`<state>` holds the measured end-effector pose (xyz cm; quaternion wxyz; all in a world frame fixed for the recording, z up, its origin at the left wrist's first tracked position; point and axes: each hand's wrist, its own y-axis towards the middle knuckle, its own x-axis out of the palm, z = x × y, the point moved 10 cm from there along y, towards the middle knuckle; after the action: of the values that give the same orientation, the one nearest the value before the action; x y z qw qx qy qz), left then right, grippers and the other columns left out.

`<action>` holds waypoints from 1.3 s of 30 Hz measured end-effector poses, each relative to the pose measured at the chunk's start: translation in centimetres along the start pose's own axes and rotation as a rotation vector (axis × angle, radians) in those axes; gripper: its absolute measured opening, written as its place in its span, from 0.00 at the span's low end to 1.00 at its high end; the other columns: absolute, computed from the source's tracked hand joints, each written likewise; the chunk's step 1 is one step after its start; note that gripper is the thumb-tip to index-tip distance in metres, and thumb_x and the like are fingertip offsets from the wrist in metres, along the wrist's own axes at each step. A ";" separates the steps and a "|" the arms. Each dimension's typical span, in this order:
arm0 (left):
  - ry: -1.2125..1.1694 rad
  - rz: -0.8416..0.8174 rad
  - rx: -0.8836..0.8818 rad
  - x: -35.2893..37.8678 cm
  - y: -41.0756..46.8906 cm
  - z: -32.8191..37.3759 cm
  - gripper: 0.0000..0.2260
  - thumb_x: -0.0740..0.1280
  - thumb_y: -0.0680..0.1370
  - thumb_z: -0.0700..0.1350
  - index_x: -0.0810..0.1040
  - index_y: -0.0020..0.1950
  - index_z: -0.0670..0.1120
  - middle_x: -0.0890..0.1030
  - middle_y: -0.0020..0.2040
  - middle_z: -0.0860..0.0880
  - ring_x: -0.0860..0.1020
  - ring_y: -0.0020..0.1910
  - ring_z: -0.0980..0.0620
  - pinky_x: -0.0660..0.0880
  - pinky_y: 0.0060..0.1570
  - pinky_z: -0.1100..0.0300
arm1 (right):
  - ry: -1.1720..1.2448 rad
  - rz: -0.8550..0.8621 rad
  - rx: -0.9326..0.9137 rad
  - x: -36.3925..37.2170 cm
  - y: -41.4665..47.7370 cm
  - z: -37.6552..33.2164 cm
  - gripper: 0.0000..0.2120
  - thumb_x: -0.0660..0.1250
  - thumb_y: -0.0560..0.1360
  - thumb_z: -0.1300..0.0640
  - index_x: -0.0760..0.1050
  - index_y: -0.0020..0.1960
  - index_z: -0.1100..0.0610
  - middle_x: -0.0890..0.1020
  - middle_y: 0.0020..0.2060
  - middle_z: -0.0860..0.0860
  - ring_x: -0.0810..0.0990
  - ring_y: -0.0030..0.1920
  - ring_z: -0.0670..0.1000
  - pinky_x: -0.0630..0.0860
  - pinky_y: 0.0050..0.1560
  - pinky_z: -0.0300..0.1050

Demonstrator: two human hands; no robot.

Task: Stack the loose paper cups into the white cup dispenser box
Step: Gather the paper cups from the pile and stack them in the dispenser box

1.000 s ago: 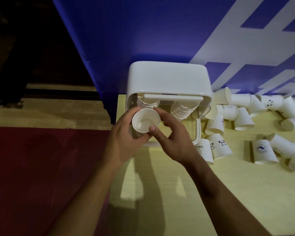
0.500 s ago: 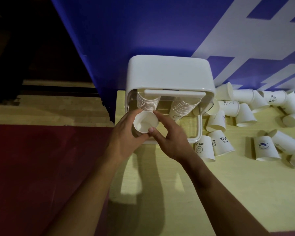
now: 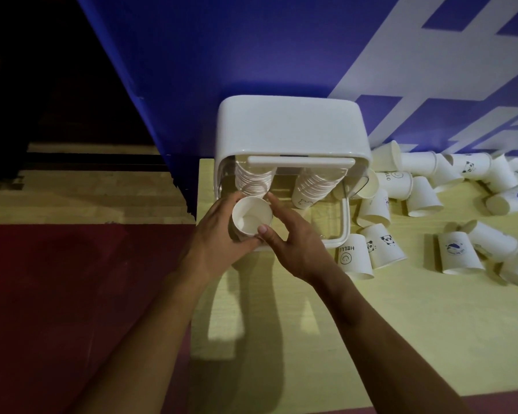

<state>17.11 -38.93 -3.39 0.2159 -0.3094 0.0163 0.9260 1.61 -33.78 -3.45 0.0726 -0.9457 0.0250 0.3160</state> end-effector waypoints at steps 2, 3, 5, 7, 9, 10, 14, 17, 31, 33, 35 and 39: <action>-0.007 0.028 0.010 -0.6 -0.5 0.4 0.40 0.81 0.70 0.57 0.66 0.78 0.54 0.73 0.73 0.55 0.73 0.68 0.56 0.74 0.62 0.57 | 0.022 0.025 0.000 -0.8 -0.5 -0.2 0.30 0.67 0.81 0.43 0.64 0.80 0.49 0.76 0.72 0.46 0.72 0.71 0.42 0.67 0.69 0.35; -0.001 0.055 0.023 -1.1 -0.9 0.9 0.39 0.80 0.71 0.57 0.67 0.78 0.53 0.73 0.74 0.55 0.72 0.69 0.58 0.71 0.62 0.62 | 0.030 0.045 0.009 -1.5 -1.0 -0.1 0.30 0.67 0.81 0.42 0.66 0.80 0.49 0.77 0.70 0.46 0.73 0.70 0.41 0.67 0.68 0.32; 0.015 0.118 0.088 -2.1 -2.1 2.4 0.36 0.77 0.72 0.60 0.71 0.76 0.49 0.73 0.73 0.56 0.71 0.69 0.59 0.66 0.62 0.73 | 0.049 0.085 0.034 -3.3 -2.3 0.2 0.30 0.66 0.79 0.39 0.68 0.78 0.47 0.79 0.68 0.43 0.74 0.68 0.38 0.68 0.67 0.29; 0.012 0.149 0.168 -2.3 -3.3 4.6 0.33 0.73 0.73 0.62 0.75 0.73 0.46 0.76 0.72 0.53 0.73 0.69 0.57 0.64 0.64 0.77 | 0.067 0.130 0.068 -5.8 -3.8 0.8 0.30 0.66 0.78 0.37 0.70 0.77 0.46 0.80 0.65 0.41 0.75 0.66 0.37 0.71 0.67 0.35; -0.021 0.176 0.226 -2.0 -4.0 7.1 0.30 0.72 0.73 0.61 0.77 0.70 0.45 0.79 0.69 0.51 0.76 0.67 0.57 0.66 0.64 0.75 | 0.083 0.199 0.109 -9.0 -5.3 1.7 0.30 0.67 0.77 0.36 0.72 0.76 0.45 0.82 0.62 0.39 0.76 0.63 0.35 0.74 0.66 0.40; -0.044 0.177 0.248 -1.6 -3.9 8.5 0.29 0.72 0.74 0.60 0.78 0.70 0.46 0.79 0.68 0.51 0.76 0.66 0.57 0.68 0.64 0.74 | 0.096 0.237 0.125 -10.8 -6.0 2.2 0.29 0.67 0.76 0.36 0.73 0.75 0.45 0.83 0.61 0.38 0.77 0.62 0.35 0.75 0.65 0.41; -0.073 0.092 0.340 2.6 -2.8 14.8 0.26 0.72 0.75 0.58 0.77 0.70 0.49 0.79 0.65 0.57 0.75 0.64 0.65 0.69 0.63 0.71 | 0.088 0.359 0.164 -18.0 -8.8 5.0 0.26 0.68 0.77 0.40 0.75 0.73 0.47 0.84 0.55 0.37 0.81 0.57 0.38 0.77 0.59 0.37; -0.061 -0.002 0.340 7.6 -1.1 18.7 0.25 0.72 0.75 0.59 0.75 0.71 0.53 0.78 0.65 0.59 0.75 0.63 0.65 0.73 0.60 0.67 | 0.081 0.408 0.213 -23.1 -10.9 8.2 0.25 0.69 0.78 0.42 0.75 0.73 0.48 0.85 0.55 0.39 0.82 0.57 0.40 0.78 0.59 0.40; 0.475 -0.406 0.401 43.3 8.5 34.7 0.33 0.69 0.78 0.61 0.64 0.80 0.52 0.65 0.79 0.54 0.67 0.75 0.51 0.69 0.68 0.54 | 0.053 0.503 0.404 -46.7 -21.8 31.9 0.17 0.70 0.80 0.51 0.78 0.68 0.48 0.85 0.52 0.38 0.83 0.52 0.41 0.80 0.54 0.42; 0.492 -0.398 0.314 46.9 11.6 35.8 0.35 0.69 0.78 0.62 0.62 0.81 0.51 0.64 0.80 0.52 0.66 0.76 0.49 0.70 0.68 0.51 | 0.050 0.494 0.429 -48.6 -22.8 34.5 0.17 0.70 0.80 0.50 0.78 0.69 0.47 0.84 0.53 0.38 0.82 0.52 0.40 0.79 0.53 0.39; 0.500 -0.365 0.264 50.0 14.4 36.7 0.37 0.70 0.77 0.64 0.62 0.80 0.50 0.67 0.77 0.50 0.69 0.72 0.47 0.72 0.64 0.50 | 0.069 0.495 0.453 -50.1 -23.7 36.8 0.17 0.70 0.80 0.50 0.78 0.68 0.47 0.84 0.53 0.38 0.82 0.52 0.38 0.78 0.52 0.36; 0.568 -0.313 0.236 55.0 18.0 37.3 0.39 0.73 0.73 0.65 0.64 0.77 0.49 0.74 0.68 0.47 0.75 0.63 0.45 0.75 0.58 0.49 | 0.096 0.504 0.499 -52.4 -24.8 40.5 0.16 0.70 0.80 0.52 0.78 0.67 0.46 0.83 0.53 0.37 0.81 0.53 0.35 0.79 0.53 0.39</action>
<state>-50.67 -27.70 -7.00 0.3764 -0.5264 0.1349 0.7504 -62.03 -3.02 -0.90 0.2198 -0.8767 0.3373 0.2631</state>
